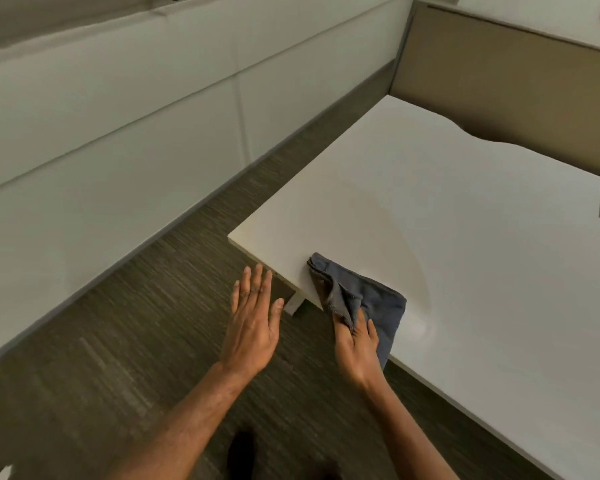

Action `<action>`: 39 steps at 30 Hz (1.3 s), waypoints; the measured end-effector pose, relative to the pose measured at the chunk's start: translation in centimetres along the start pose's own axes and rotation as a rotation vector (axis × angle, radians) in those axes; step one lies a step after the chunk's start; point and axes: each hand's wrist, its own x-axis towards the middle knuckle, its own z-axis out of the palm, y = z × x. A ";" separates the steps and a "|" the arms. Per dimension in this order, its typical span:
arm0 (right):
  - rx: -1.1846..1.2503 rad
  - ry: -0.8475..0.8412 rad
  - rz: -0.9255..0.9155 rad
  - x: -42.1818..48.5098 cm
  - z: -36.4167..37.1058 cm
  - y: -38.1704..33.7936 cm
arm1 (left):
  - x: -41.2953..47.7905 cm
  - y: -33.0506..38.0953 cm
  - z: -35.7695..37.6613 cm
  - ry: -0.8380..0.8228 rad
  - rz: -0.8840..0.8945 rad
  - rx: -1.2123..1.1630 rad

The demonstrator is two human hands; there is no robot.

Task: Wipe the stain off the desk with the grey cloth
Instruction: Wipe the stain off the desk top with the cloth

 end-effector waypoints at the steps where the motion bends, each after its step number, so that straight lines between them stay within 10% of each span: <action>1: 0.078 -0.013 0.037 -0.2 -0.2 0.1 | -0.4 0.1 0.0 0.008 -0.005 0.000; 10: 0.639 -0.018 0.236 -3.1 -1.1 0.0 | -3.1 0.6 -0.9 0.012 -0.009 -0.026; 23: 0.771 0.003 0.223 -7.8 4.2 -2.4 | -6.4 -2.4 -4.1 0.018 0.031 -0.149; 39: 0.988 0.423 0.085 -8.7 2.1 -4.1 | -8.0 -1.8 -4.1 -0.015 0.039 -0.180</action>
